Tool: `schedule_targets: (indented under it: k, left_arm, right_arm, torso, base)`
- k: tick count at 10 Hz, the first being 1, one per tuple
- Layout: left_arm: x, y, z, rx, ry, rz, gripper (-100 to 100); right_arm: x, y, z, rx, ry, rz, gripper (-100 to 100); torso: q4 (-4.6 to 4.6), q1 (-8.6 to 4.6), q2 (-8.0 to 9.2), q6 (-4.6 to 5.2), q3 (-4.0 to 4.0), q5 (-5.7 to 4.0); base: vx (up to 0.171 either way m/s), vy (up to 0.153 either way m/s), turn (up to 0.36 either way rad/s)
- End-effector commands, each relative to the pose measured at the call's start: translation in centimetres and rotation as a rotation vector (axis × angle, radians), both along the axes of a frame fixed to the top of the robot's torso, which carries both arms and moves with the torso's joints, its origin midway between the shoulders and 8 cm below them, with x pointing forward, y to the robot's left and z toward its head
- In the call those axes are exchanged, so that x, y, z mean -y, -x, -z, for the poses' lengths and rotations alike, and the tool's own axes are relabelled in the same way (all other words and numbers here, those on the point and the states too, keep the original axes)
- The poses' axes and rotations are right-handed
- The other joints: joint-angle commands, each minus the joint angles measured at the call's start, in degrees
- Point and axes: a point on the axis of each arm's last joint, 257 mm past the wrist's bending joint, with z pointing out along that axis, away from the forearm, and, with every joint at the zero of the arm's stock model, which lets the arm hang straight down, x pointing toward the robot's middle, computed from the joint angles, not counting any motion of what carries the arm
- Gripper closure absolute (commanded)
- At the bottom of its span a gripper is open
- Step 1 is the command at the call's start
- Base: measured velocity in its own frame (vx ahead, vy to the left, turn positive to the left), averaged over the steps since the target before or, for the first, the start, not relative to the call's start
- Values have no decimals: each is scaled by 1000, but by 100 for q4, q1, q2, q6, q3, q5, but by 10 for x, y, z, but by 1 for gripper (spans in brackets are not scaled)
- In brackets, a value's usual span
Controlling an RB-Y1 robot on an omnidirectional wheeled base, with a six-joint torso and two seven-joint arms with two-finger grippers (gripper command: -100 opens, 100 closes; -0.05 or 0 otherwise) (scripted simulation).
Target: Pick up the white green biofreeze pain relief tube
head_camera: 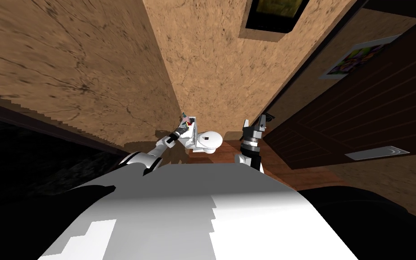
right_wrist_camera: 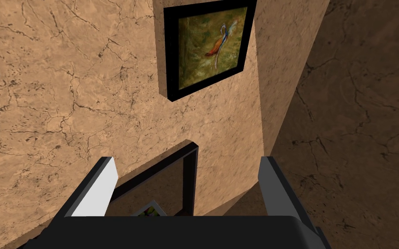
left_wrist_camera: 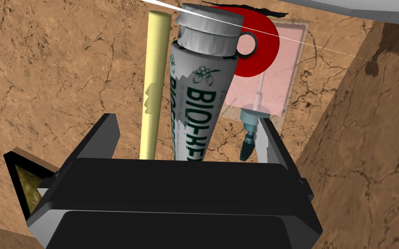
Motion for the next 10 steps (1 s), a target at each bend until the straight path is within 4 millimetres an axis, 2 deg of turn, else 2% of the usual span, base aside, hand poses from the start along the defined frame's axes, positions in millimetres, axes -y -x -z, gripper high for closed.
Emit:
schedule_targets:
  k: [1,3,5,6,7,10]
  left_arm:
    - [15,-8,-7,15,-13,33,-100]
    - [15,-21,-21,29,-19,29,-100]
    - [6,-18,-10,3,-24,10,-100]
    - [8,-19,-12,9,-22,14,-100]
    - [7,-18,-12,8,-23,14,100]
    - [7,-19,-13,10,-25,15,100]
  right_arm:
    - [0,0,0,0,0,0,0]
    - [0,0,0,0,0,0,0]
    - [0,0,0,0,0,0,0]
    - [0,0,0,0,0,0,0]
    - [0,0,0,0,0,0,0]
    - [0,0,0,0,0,0,0]
  torso:
    - [0,0,0,0,0,0]
    - [2,1,6,0,4,0]
    - [-2,1,-8,-1,-4,0]
    - [-3,1,-12,-1,-7,0]
    - [-3,2,-12,-1,-7,1]
    - [-5,2,-13,-1,-9,3]
  base:
    - [-53,5,160]
    - [-34,-1,27]
    - [3,0,-5]
    - [0,0,0]
    - [0,0,0]
    - [0,0,0]
